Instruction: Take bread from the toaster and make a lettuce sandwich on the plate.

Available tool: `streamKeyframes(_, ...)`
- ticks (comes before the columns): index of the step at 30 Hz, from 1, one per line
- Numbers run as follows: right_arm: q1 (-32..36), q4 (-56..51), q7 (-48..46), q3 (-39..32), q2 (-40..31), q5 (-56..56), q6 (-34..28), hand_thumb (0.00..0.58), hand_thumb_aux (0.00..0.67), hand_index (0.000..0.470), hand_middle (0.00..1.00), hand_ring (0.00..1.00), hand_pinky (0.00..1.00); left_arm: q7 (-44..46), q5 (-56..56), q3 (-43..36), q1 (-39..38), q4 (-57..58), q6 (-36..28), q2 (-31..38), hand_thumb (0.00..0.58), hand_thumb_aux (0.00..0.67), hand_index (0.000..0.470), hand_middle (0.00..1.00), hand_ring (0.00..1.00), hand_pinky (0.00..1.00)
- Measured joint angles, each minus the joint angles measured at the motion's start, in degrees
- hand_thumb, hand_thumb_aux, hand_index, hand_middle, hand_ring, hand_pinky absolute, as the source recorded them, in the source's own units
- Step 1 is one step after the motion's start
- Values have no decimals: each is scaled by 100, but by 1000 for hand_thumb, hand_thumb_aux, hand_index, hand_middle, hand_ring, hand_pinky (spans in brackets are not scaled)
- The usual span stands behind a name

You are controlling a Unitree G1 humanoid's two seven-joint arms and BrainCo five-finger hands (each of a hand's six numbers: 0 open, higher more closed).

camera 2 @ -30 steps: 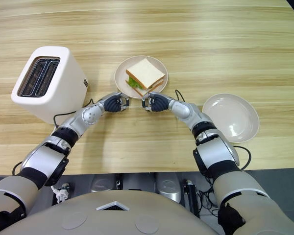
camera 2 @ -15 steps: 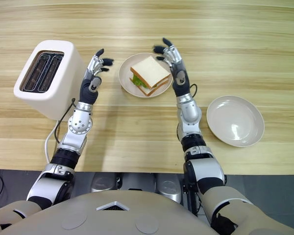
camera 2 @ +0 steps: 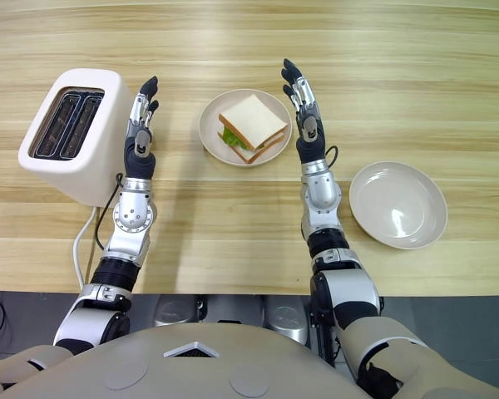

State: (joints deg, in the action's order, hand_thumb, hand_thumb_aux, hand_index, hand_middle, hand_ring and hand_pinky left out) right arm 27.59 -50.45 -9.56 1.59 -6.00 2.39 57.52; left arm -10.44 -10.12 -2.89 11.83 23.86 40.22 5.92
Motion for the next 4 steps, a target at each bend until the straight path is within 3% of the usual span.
streamKeyframes(4, -80, 20, 93, -6, -4, -131, -18, 0, 0, 0, 0, 0, 0, 48, 33, 77, -1, -1, -1, -14, 0, 0, 0, 0, 0, 0)
